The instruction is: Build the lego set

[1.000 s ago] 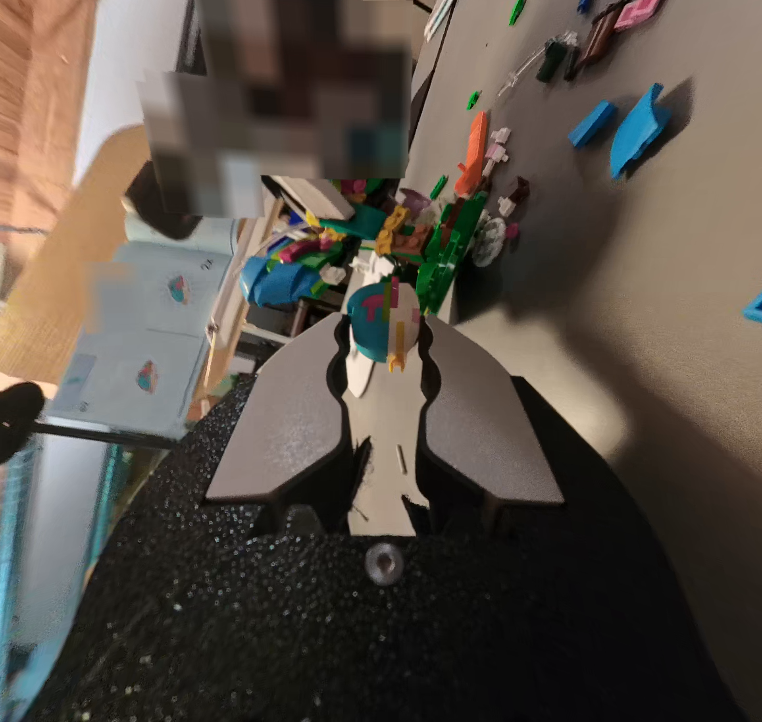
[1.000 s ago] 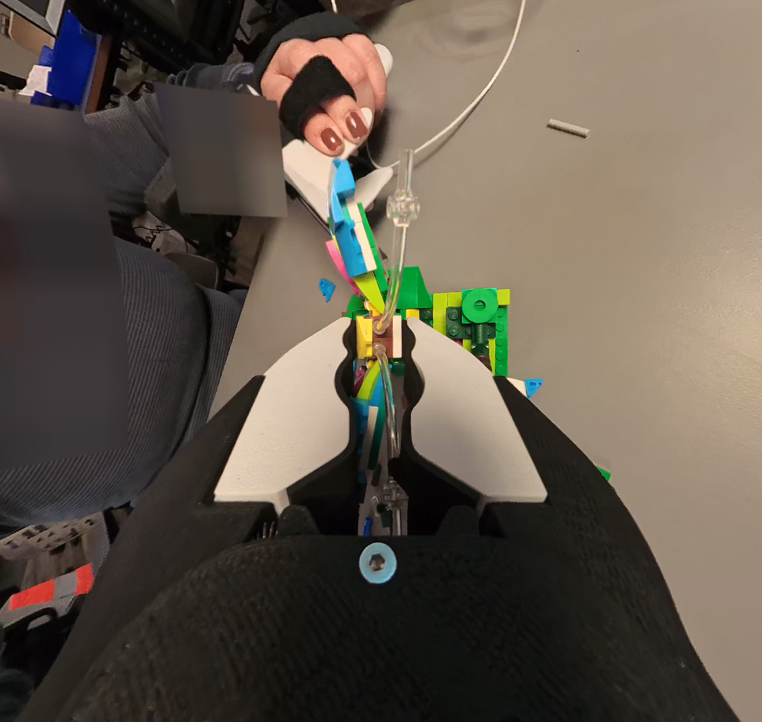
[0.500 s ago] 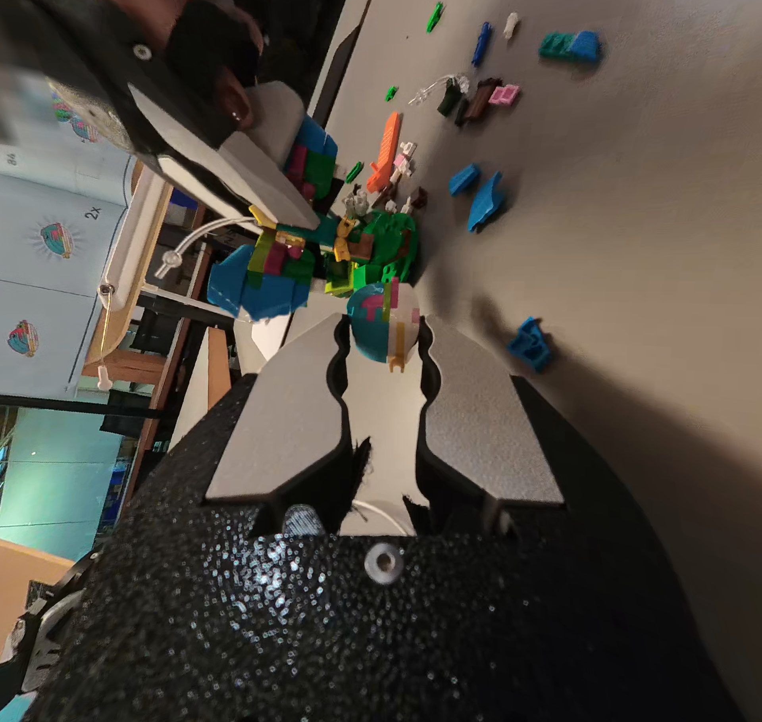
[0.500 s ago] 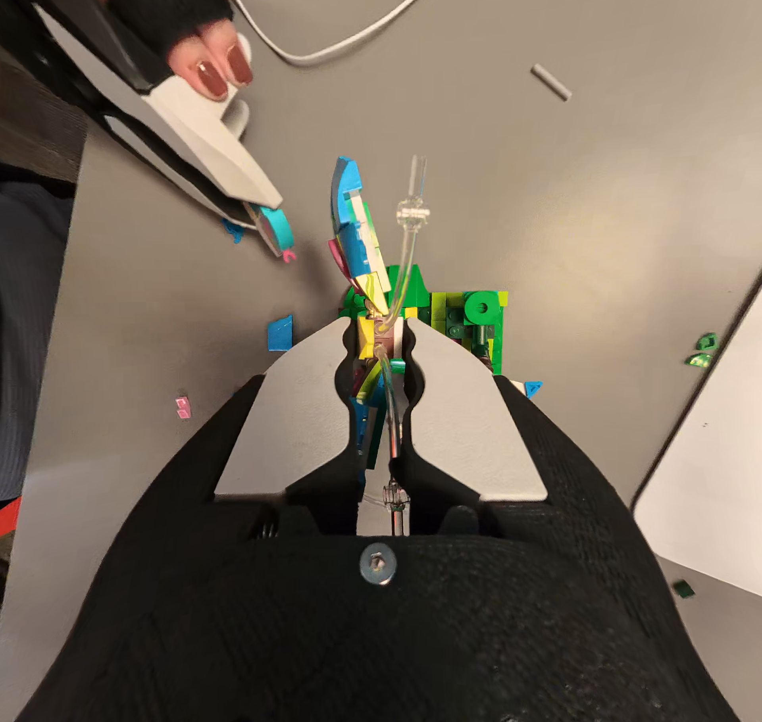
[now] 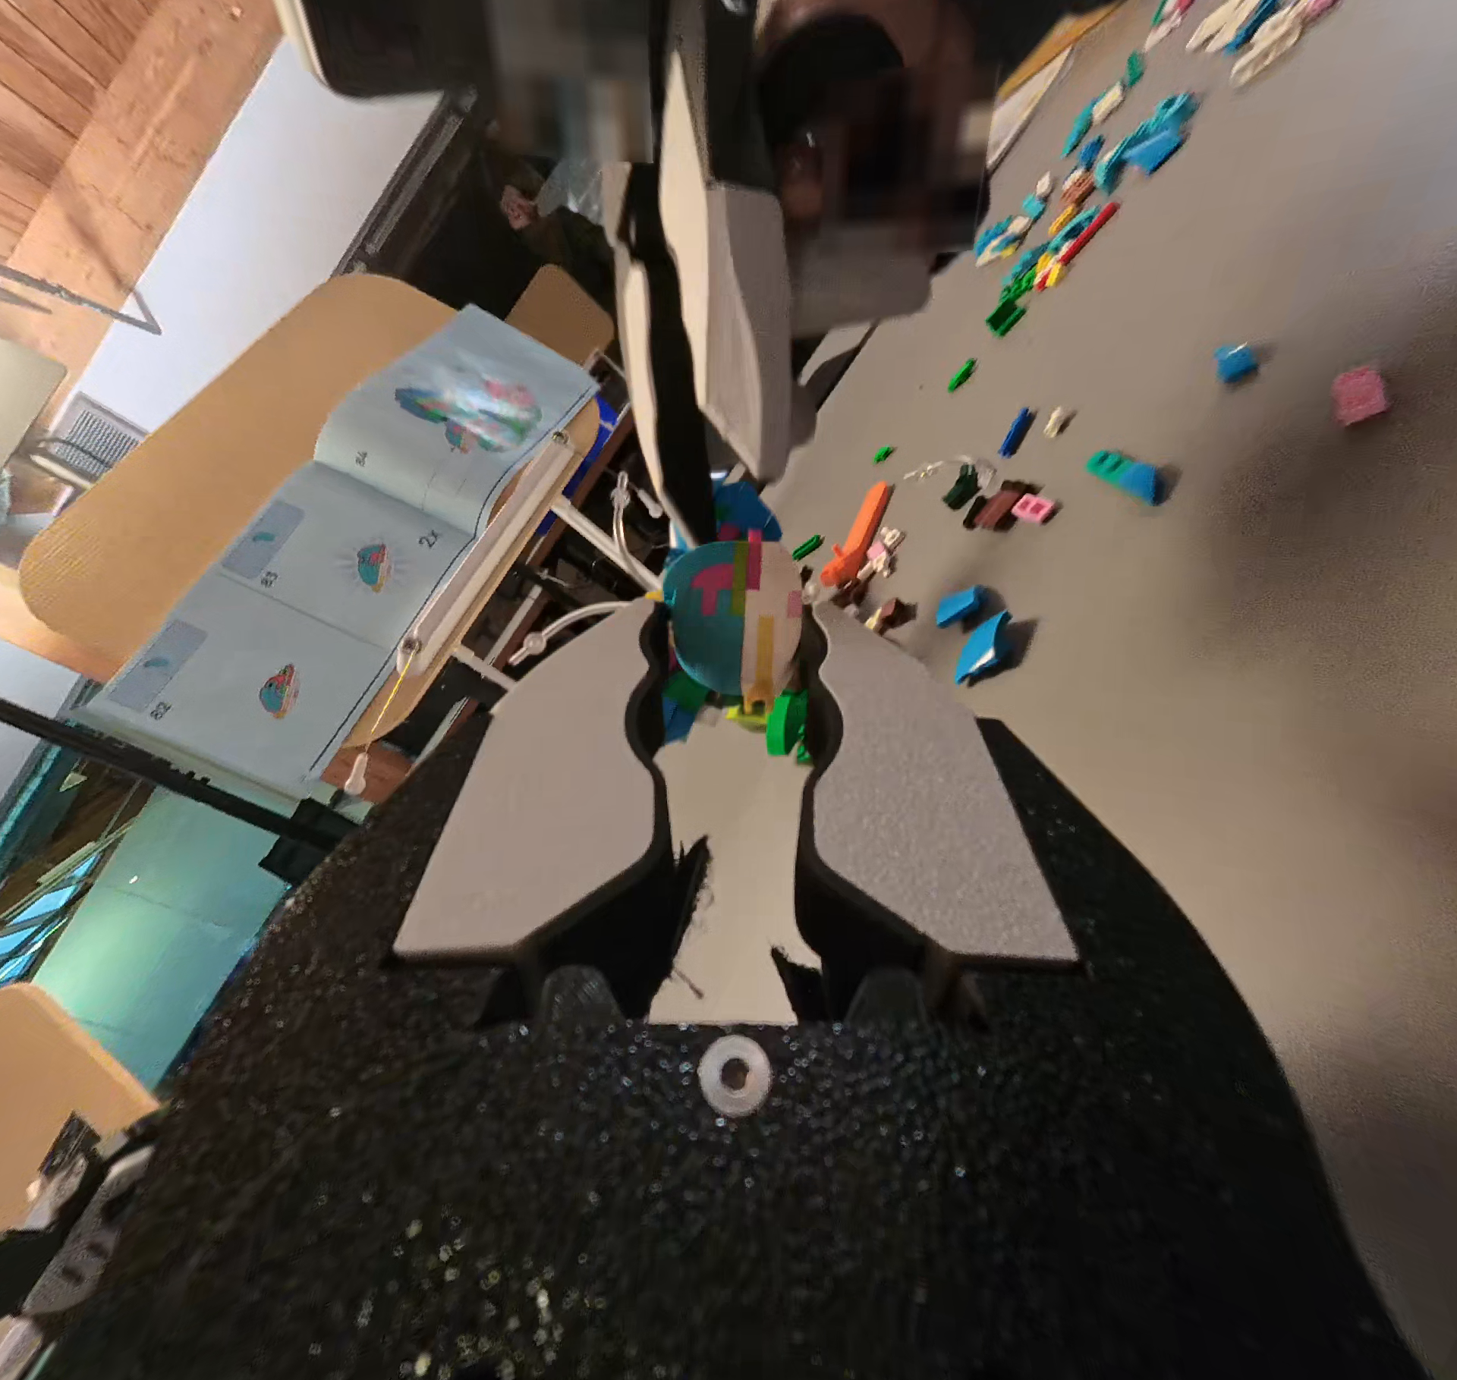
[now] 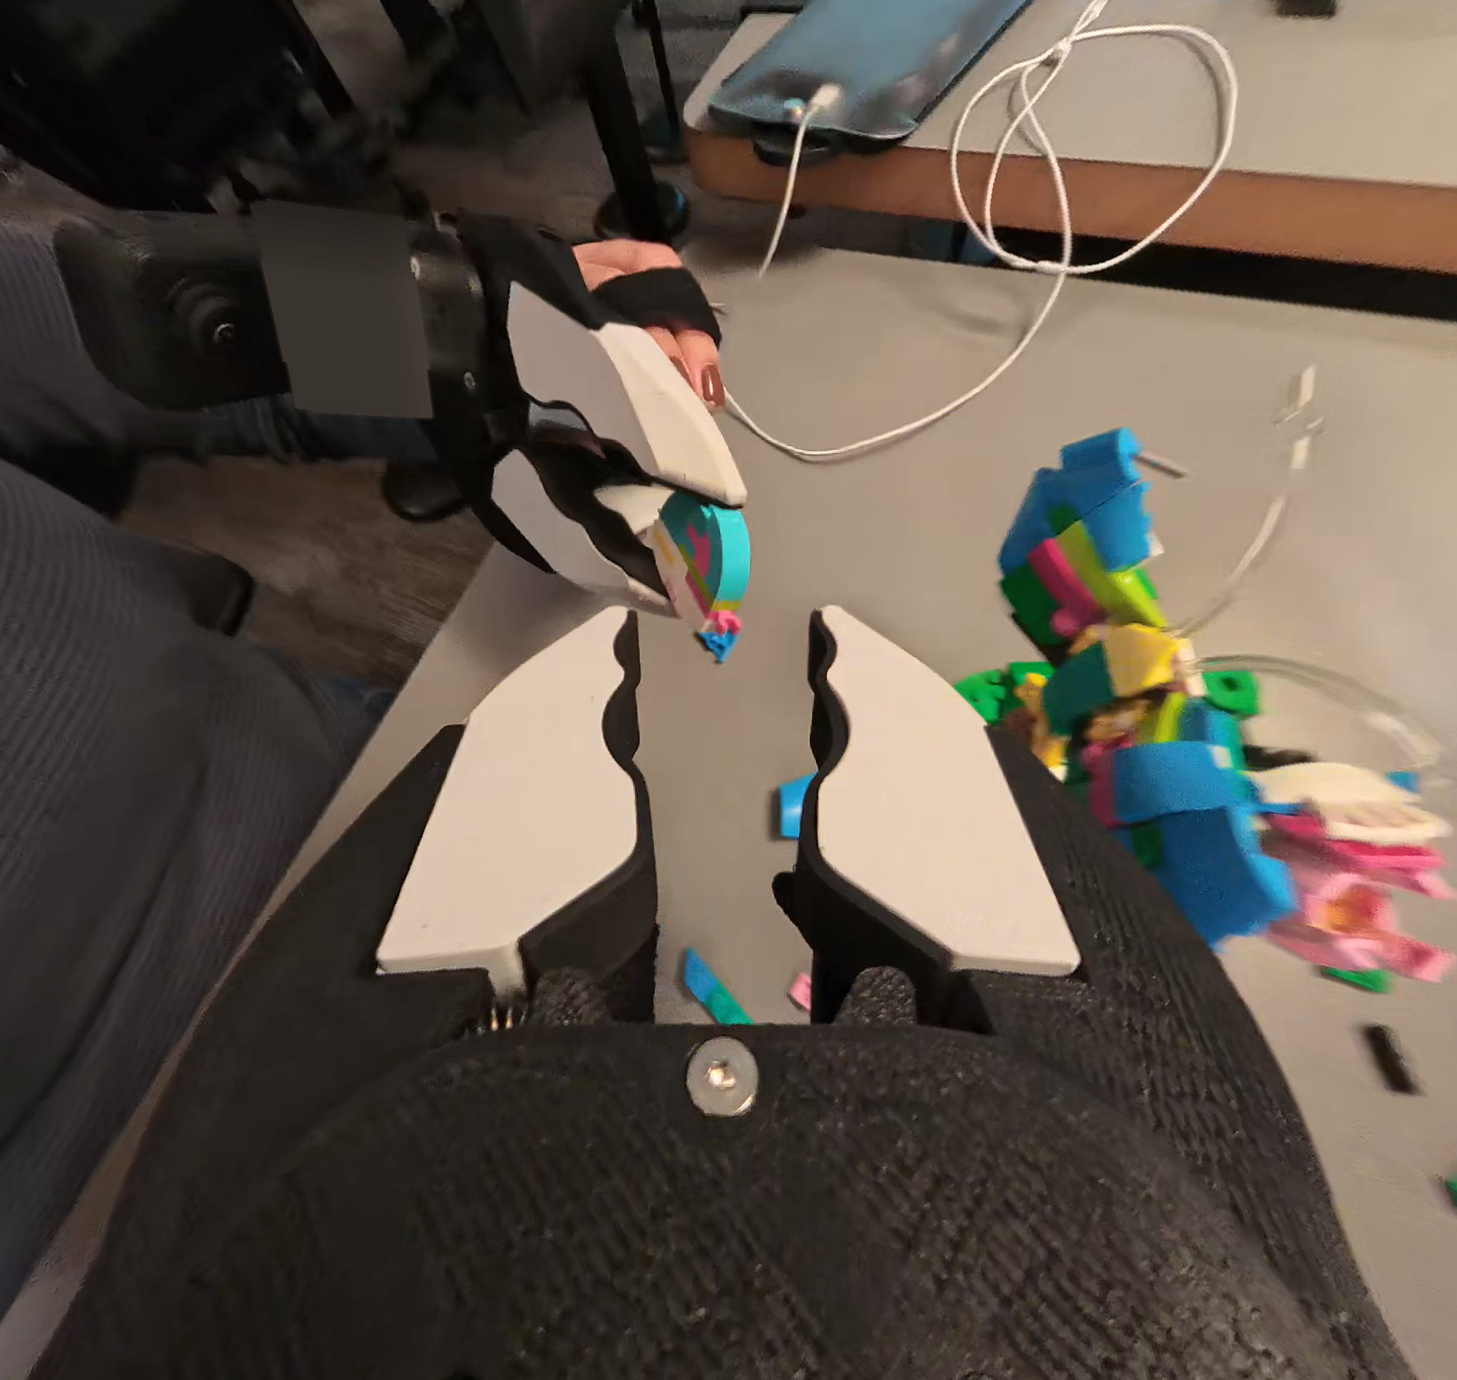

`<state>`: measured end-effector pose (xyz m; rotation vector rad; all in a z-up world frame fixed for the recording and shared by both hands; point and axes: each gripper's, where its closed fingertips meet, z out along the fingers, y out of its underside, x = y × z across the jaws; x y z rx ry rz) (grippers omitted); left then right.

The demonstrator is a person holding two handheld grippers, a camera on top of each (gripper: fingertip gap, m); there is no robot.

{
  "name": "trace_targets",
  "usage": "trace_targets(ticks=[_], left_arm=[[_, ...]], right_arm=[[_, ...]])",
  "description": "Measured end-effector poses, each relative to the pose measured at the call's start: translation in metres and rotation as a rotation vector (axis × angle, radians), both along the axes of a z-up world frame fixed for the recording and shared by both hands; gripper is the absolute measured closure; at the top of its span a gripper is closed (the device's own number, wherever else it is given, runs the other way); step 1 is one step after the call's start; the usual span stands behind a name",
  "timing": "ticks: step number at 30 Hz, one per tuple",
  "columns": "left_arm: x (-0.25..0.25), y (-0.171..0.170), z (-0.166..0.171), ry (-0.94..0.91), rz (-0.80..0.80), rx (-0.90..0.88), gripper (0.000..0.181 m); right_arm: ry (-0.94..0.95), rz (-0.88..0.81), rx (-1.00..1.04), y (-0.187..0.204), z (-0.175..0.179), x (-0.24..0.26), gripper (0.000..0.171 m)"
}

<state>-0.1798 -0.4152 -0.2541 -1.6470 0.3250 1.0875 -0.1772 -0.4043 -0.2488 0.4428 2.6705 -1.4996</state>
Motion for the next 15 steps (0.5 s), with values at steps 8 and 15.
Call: trace_targets(ticks=[8,15], left_arm=[[0.023,0.011,0.001,-0.027,-0.079,-0.003,0.149],[0.038,0.016,-0.009,-0.616,-0.296,0.081,0.121]], right_arm=[[-0.106,0.049,-0.222,-0.003,-0.009,0.025,0.163],[0.076,0.039,-0.237,0.015,-0.014,0.032,0.165]])
